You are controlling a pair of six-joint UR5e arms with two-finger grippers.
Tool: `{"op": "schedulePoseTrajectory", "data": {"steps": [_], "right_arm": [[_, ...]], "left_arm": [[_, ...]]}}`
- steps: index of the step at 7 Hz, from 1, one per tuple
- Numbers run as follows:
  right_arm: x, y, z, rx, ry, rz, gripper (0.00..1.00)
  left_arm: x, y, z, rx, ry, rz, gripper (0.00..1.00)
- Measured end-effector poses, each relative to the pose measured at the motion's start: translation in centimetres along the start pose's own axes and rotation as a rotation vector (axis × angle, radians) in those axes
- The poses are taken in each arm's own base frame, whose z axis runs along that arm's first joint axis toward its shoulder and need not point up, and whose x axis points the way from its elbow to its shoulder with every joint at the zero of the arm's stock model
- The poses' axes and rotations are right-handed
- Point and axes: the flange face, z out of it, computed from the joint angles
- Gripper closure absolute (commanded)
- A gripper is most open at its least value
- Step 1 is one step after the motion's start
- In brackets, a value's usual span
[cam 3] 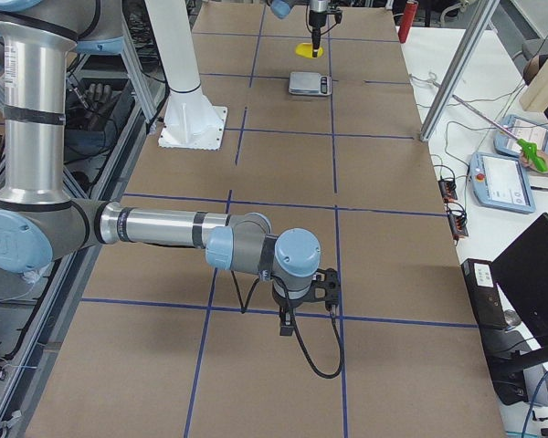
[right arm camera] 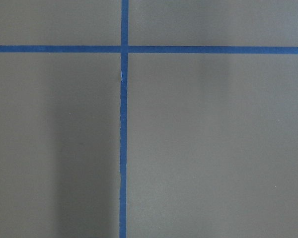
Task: Weigh mango
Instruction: 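Carry the mango with the left gripper over the scale tray and lower it, then open the left gripper and raise it away from the scale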
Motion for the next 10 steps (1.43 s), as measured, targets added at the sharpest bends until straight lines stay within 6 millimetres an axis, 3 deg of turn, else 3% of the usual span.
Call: {"op": "schedulePoseTrajectory", "data": {"steps": [3, 4, 5, 8, 9, 10], "right_arm": [[0.0, 0.0, 0.0, 0.001, 0.0, -0.002, 0.0], [0.0, 0.0, 0.0, 0.001, 0.0, -0.001, 0.0], [0.0, 0.0, 0.0, 0.001, 0.0, -0.001, 0.0], [0.0, 0.0, 0.0, 0.001, 0.0, 0.0, 0.0], [0.0, 0.0, 0.0, 0.001, 0.0, 0.0, 0.0], [0.0, 0.0, 0.0, 0.001, 0.0, 0.0, 0.0]], "left_arm": [[-1.9, -1.4, 7.3, -0.006, -0.004, 0.02, 1.0], [-2.3, -1.5, 8.9, -0.01, -0.011, 0.024, 0.78], [-2.6, -1.5, 9.7, -0.008, -0.019, 0.028, 0.01], [-2.1, -1.2, 10.0, -0.005, -0.017, 0.051, 0.0], [-1.8, -1.2, 8.6, 0.01, -0.008, 0.06, 0.0], [-1.5, -1.4, 5.7, 0.035, -0.003, 0.077, 0.0]]}}
